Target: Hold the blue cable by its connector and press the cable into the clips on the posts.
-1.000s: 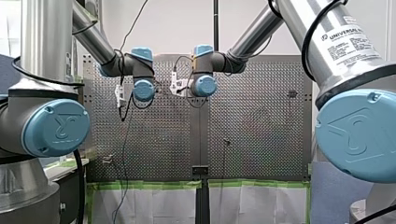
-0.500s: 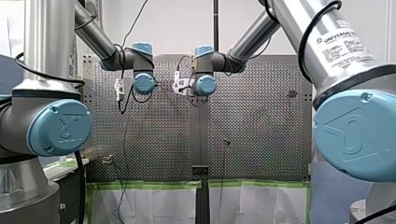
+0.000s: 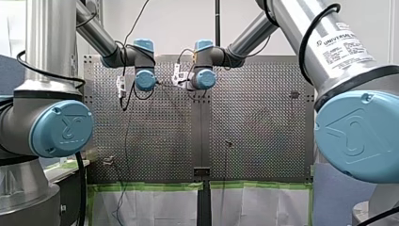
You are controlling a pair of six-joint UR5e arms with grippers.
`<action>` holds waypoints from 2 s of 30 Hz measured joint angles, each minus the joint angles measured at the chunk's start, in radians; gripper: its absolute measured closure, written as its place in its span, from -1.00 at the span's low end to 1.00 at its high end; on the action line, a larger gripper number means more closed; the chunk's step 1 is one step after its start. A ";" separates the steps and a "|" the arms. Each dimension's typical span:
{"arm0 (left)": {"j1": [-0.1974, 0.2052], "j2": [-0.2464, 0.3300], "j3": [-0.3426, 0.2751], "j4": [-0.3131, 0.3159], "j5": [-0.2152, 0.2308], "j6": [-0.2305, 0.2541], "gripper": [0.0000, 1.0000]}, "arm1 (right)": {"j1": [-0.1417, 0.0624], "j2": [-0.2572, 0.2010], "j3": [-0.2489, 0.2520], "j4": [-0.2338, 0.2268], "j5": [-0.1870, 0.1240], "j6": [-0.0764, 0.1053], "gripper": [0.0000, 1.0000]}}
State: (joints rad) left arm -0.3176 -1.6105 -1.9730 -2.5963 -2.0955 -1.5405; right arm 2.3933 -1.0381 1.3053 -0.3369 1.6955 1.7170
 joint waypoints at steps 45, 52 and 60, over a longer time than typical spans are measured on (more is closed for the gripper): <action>0.111 -0.046 0.104 -0.043 0.114 -0.043 1.00 | -0.028 0.012 -0.071 0.023 -0.105 0.049 1.00; 0.128 -0.087 0.131 -0.055 0.157 -0.059 1.00 | -0.033 0.016 -0.075 0.024 -0.106 0.050 1.00; 0.163 -0.097 0.137 -0.039 0.191 -0.069 1.00 | -0.041 0.022 -0.076 0.022 -0.106 0.050 1.00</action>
State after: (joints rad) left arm -0.1549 -1.7080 -1.8361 -2.6353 -1.9043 -1.6100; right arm 2.3522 -1.0156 1.2289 -0.3148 1.5894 1.7674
